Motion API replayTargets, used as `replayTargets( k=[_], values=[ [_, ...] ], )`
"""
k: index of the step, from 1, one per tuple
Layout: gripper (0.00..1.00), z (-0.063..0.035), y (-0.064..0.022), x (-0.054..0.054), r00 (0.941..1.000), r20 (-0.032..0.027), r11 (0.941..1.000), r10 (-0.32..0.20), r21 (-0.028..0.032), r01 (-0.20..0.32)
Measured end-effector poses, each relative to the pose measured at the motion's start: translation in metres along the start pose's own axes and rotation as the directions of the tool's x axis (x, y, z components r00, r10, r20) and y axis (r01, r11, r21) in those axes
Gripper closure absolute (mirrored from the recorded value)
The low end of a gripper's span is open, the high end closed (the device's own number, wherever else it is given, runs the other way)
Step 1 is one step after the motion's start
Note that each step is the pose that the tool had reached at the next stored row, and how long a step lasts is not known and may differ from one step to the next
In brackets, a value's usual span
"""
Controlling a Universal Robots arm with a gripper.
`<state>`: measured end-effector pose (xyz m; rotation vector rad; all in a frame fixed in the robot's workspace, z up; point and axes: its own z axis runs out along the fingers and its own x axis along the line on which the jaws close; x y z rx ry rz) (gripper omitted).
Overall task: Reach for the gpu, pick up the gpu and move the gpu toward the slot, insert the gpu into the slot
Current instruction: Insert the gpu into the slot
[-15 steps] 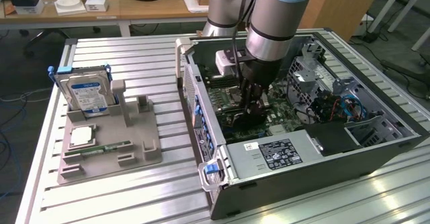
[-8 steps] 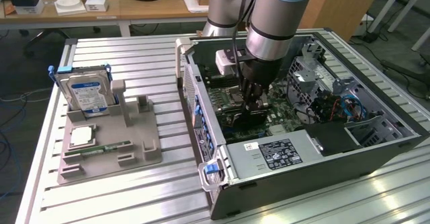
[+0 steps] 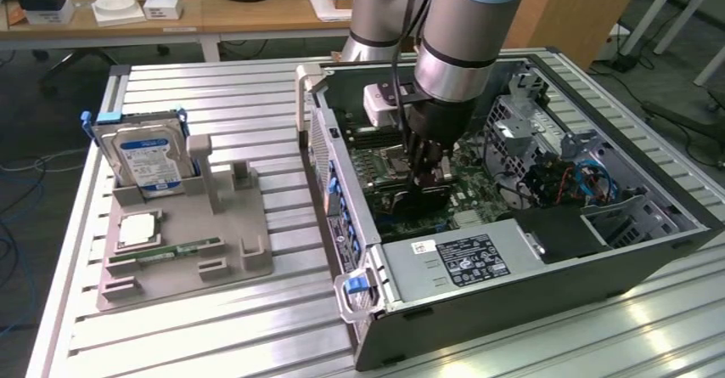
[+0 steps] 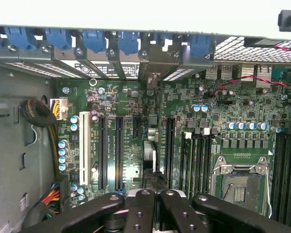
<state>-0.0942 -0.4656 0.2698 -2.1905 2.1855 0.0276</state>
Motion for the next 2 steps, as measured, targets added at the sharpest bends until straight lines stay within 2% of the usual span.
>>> replayTargets(
  k=[2],
  values=[
    [0.9,0.0,0.0,0.0,1.0,0.0,1.0,0.0,0.0,0.0]
  ],
)
